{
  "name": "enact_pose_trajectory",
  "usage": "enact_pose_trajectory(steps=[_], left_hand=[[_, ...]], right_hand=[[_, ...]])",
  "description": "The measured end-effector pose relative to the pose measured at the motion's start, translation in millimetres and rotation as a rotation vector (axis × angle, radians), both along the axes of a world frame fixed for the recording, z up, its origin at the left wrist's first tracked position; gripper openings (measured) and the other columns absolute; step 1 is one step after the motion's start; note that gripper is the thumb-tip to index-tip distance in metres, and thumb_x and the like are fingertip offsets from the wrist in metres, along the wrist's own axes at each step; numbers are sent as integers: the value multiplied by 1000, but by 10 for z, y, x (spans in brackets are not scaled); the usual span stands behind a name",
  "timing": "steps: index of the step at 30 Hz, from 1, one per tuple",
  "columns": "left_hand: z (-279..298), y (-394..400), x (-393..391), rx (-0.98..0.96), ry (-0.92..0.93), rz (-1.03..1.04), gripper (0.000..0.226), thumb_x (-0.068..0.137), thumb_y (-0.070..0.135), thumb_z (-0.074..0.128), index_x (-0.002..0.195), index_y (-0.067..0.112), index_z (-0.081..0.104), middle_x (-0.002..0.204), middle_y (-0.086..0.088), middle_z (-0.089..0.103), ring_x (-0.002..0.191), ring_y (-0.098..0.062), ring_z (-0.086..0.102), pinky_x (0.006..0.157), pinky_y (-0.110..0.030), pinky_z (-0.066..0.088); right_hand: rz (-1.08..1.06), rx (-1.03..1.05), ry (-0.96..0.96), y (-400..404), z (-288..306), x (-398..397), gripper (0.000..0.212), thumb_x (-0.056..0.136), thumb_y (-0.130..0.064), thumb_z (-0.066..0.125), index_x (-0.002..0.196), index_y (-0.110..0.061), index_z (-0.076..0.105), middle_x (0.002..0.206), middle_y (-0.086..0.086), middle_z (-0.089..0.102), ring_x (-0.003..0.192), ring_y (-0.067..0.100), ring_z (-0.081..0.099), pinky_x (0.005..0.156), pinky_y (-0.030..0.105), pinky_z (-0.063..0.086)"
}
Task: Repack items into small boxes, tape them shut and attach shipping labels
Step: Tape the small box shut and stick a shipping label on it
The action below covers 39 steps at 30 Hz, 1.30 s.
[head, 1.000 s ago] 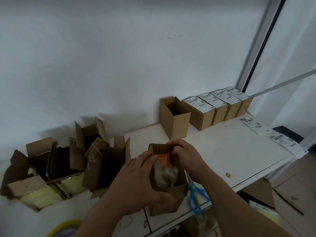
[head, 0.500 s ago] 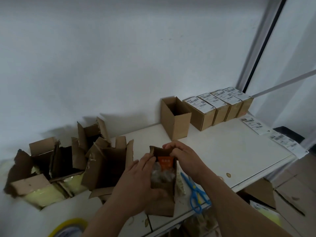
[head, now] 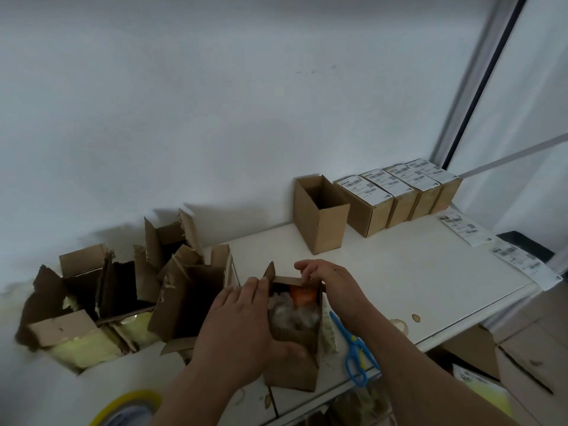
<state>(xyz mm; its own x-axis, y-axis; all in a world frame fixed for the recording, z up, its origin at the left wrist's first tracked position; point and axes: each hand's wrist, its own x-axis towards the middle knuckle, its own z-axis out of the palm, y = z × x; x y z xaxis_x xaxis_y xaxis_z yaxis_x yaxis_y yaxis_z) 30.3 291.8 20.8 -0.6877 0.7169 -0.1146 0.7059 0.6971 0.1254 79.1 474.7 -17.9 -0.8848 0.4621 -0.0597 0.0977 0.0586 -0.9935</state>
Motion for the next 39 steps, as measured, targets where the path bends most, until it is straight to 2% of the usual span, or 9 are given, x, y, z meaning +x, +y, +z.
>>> enact_pose_trajectory(steps=[5,12,17,23,26,28,33,36,39], left_hand=[[12,60,42,-6,-79,-41,114,77,80,49,155,23,-10,164,4,-5,150,-14,0,118,-30,-7],[38,23,25,49,-246,-47,88,91,70,36,156,28,-6,164,8,-5,150,-14,0,120,-32,4],[67,88,137,4,-255,-23,104,75,85,23,156,27,-7,165,7,-6,151,-14,-1,120,-34,-1],[26,32,162,177,-340,15,104,73,83,48,152,35,1,159,12,19,144,-10,21,118,-30,17],[-26,16,220,145,-403,66,116,73,82,50,154,27,-13,164,7,-4,150,-14,5,120,-34,12],[-24,54,241,238,-542,155,116,76,76,56,153,28,-17,164,6,-3,150,-18,9,119,-37,18],[67,70,348,595,-815,324,83,85,72,29,155,34,10,160,2,20,144,-22,27,115,-43,26],[0,68,236,761,-893,310,59,97,60,32,147,28,38,150,4,41,138,-16,38,115,-36,31],[-84,13,68,850,-1051,402,42,103,42,44,134,17,56,134,-9,60,124,-25,55,96,-33,46]], right_hand=[[14,69,-71,-31,-45,-27,51,100,-49,36,73,-18,65,120,-11,64,115,11,55,100,35,45],[-42,185,-135,-100,-173,-63,54,101,-53,25,95,-17,66,118,-11,62,107,8,57,99,32,46],[-142,184,-88,-171,-215,-104,43,104,-45,25,103,-22,61,109,-7,62,102,12,60,94,32,51],[-247,178,-104,-221,-220,-162,42,105,-45,26,128,-22,53,122,-6,53,116,12,49,105,32,38],[-364,186,-150,-253,-204,-185,40,103,-49,26,107,-20,54,112,3,55,108,21,52,99,38,42],[-400,159,-187,-255,-207,-174,41,102,-50,26,101,-19,52,109,6,54,104,22,52,91,36,41],[-381,-49,-255,-305,-287,-73,75,93,-69,29,146,-16,37,148,9,41,133,27,43,112,49,36],[-344,-118,-260,-369,-286,28,92,78,-86,29,143,-23,42,145,5,48,129,26,48,111,50,37],[-324,-163,-219,-425,-343,114,101,64,-97,33,137,-29,49,137,2,55,122,23,54,108,49,41]])
